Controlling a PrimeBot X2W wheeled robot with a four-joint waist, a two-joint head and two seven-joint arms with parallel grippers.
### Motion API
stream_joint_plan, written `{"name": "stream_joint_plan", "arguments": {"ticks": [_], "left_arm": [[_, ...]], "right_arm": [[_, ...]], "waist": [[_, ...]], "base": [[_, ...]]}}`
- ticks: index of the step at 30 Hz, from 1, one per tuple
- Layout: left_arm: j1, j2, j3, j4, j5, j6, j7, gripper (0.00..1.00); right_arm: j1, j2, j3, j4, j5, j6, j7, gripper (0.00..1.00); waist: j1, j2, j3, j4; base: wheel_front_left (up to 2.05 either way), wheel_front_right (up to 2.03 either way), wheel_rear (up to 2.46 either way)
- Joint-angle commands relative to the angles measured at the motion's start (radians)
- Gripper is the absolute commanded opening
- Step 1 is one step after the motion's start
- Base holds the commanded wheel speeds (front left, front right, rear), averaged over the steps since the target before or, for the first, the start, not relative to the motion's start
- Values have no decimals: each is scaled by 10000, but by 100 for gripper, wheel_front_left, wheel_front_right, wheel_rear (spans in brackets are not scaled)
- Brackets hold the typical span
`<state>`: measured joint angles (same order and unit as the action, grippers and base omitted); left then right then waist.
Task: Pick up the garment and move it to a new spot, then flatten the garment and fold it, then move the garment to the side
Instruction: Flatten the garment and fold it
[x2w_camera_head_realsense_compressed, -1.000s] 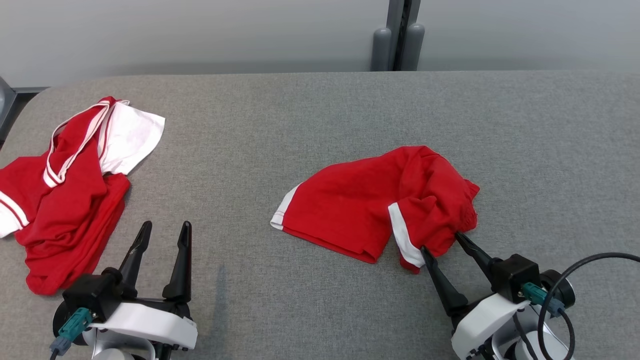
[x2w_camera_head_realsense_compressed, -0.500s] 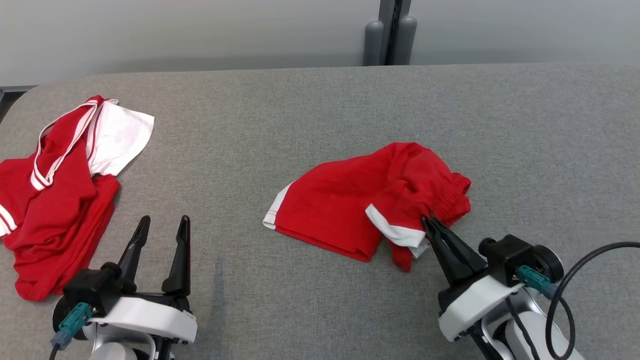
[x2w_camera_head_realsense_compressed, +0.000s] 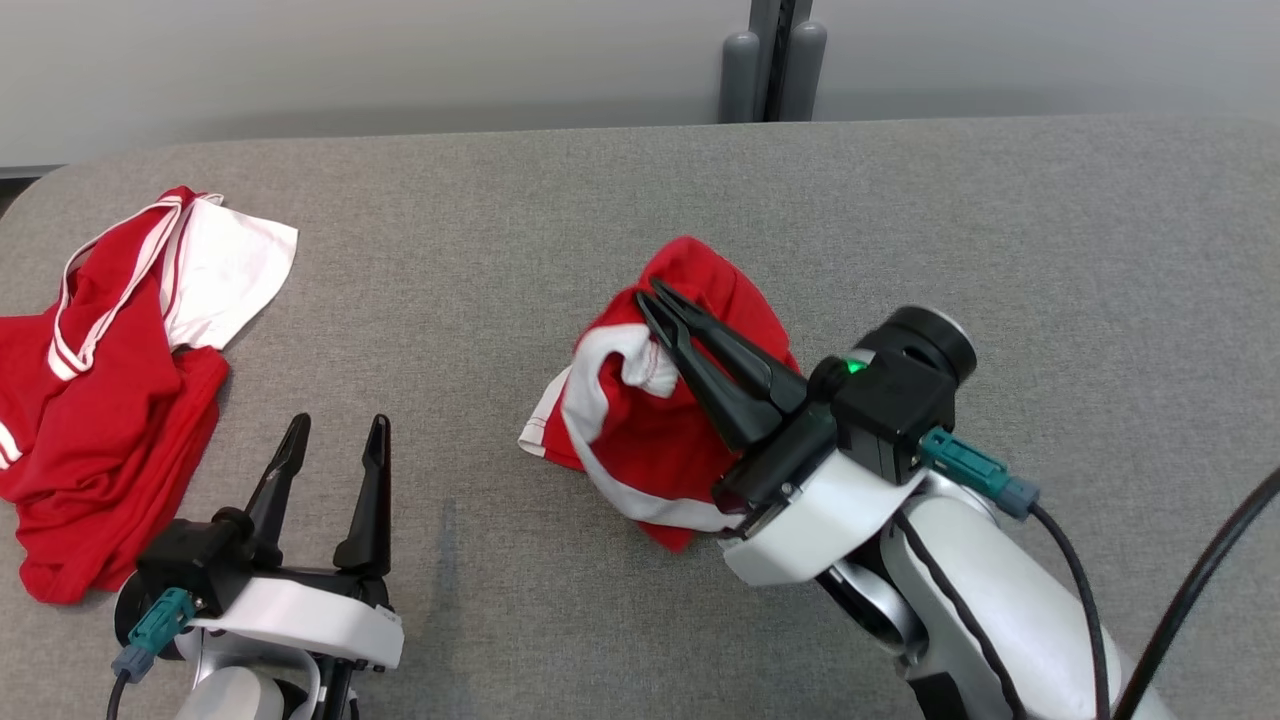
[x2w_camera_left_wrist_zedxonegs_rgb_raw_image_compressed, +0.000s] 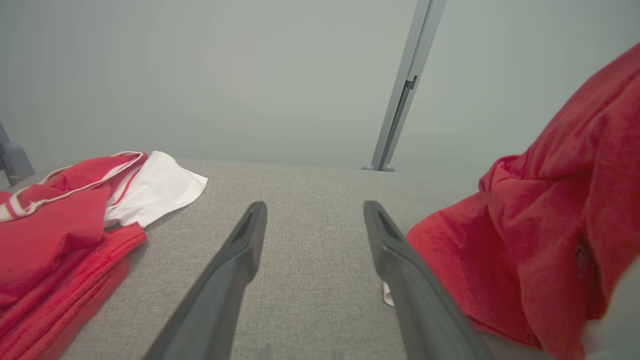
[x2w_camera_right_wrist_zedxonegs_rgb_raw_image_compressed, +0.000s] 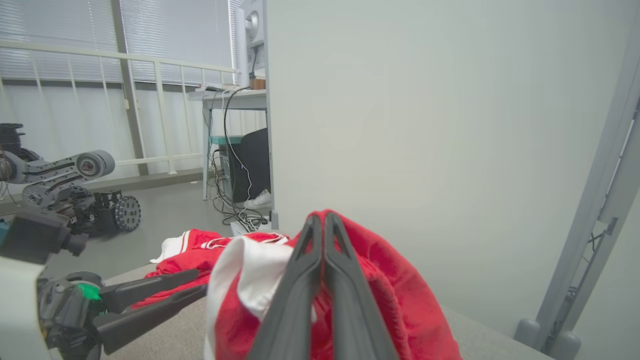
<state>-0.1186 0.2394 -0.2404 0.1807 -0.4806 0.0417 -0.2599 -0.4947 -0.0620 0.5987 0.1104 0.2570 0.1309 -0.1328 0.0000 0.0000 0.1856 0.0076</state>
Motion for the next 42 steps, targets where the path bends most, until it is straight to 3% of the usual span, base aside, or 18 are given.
{"name": "stream_joint_plan", "arguments": {"ticks": [1, 8, 22, 31, 32, 33, 35, 42], "left_arm": [[-220, 31, 8, 33, 78, -32, -34, 100], [-291, 50, -59, -18, 99, 38, -37, 100], [-464, 182, -193, -175, 205, -4, 25, 100], [-658, 274, -331, -216, 256, -66, 113, 100], [-676, 288, -334, -219, 255, -70, 101, 100], [-685, 298, -345, -212, 255, -70, 100, 100], [-694, 284, -385, -189, 253, -64, 98, 100], [-504, 199, -357, -70, 179, 23, 52, 100]], "right_arm": [[-364, 16, 78, -93, 121, -2, -140, 0], [-1480, 74, -425, -76, 448, -2, -525, 0], [1744, -655, -2843, 1994, 36, -2, -483, 0], [1929, -506, -3774, 2841, 154, -2, -932, 0], [1865, -487, -3783, 2875, 166, -2, -972, 7], [1836, -460, -3779, 2914, 163, -2, -1003, 33], [1831, -416, -3757, 2973, 135, -2, -1060, 100], [2359, -510, -4102, 2422, -37, -2, -1182, 100]], "waist": [[0, 0, -4, 25], [0, 0, 26, 68], [0, 0, 578, -393], [0, 0, 898, -603], [0, 0, 909, -610], [0, 0, 909, -614], [0, 0, 897, -600], [0, 0, 564, -522]], "base": [[0, 0, 0], [0, 0, 0], [0, 0, 0], [0, 0, 0], [0, 0, 0], [0, 0, 0], [0, 0, 0], [0, 0, 0]]}}
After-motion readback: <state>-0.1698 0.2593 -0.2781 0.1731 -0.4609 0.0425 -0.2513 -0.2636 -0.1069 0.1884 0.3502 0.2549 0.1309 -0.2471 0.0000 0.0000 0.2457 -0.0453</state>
